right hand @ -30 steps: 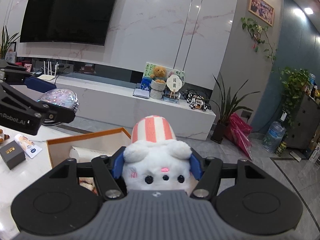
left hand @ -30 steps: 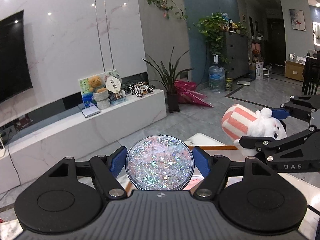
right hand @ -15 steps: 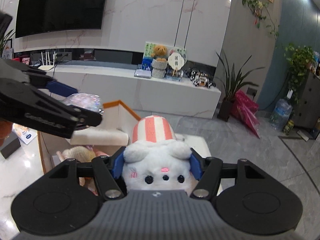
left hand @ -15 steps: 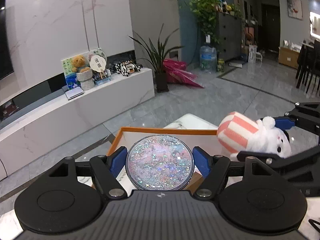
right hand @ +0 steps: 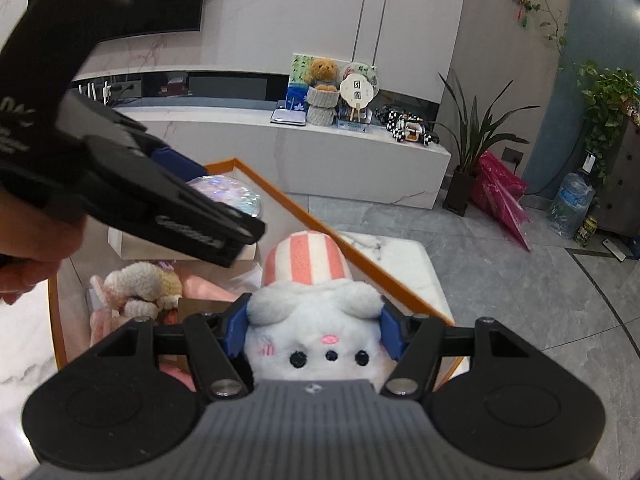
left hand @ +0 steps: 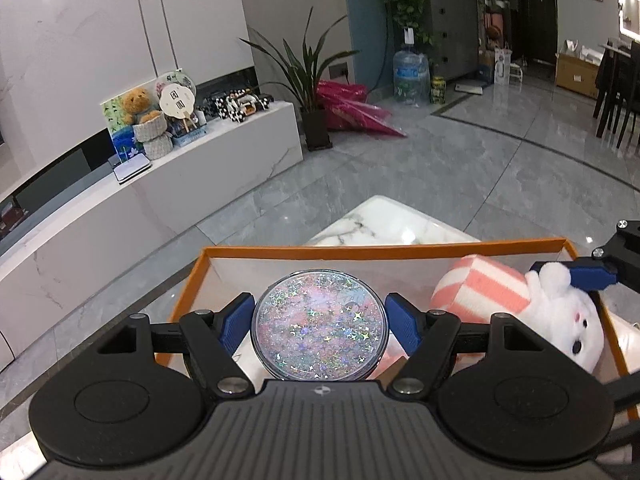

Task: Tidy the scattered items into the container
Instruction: 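Carry the plush and glitter compact with both tools over the orange box, then open both tools to drop the plush and compact into the orange box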

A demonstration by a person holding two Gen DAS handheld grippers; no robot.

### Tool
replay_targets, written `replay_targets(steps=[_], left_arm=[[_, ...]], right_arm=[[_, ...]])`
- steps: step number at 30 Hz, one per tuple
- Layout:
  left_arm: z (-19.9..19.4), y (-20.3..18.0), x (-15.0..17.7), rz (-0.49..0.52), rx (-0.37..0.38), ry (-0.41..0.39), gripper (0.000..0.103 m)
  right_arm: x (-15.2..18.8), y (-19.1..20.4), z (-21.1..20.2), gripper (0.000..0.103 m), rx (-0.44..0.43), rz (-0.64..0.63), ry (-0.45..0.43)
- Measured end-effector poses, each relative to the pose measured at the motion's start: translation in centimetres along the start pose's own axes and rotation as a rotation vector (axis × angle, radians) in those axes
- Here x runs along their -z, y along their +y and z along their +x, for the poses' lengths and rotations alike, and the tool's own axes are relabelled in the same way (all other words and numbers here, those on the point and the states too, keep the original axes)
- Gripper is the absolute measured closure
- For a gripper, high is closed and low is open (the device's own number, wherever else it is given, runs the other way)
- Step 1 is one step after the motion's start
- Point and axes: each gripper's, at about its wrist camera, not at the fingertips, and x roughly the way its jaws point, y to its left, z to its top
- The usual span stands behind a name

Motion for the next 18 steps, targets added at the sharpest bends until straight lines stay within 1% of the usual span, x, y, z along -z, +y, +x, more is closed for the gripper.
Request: replay_targets(steps=[6, 9, 13, 18], left_arm=[[1.1, -0.4, 0.1, 0.01, 0.003, 0.026, 0.019], [1.6, -0.3, 0.2, 0.016, 0.005, 0.044, 0.019], [1.8, -0.3, -0.1, 0.016, 0.01, 0.056, 0.019], [2.2, -0.5, -0.3, 0.024, 0.013, 0.073, 0.019]], right_arm=[[0.5, 0.3, 0.8, 0.037, 0.005, -0.037, 0.036], [0.6, 0.1, 1.2, 0.037, 0.007, -0.036, 0.05], [0.9, 0.1, 2.1, 0.037, 0.002, -0.039, 0.094], [0.8, 0.1, 2.5, 0.036, 0.011, -0.039, 0.111]])
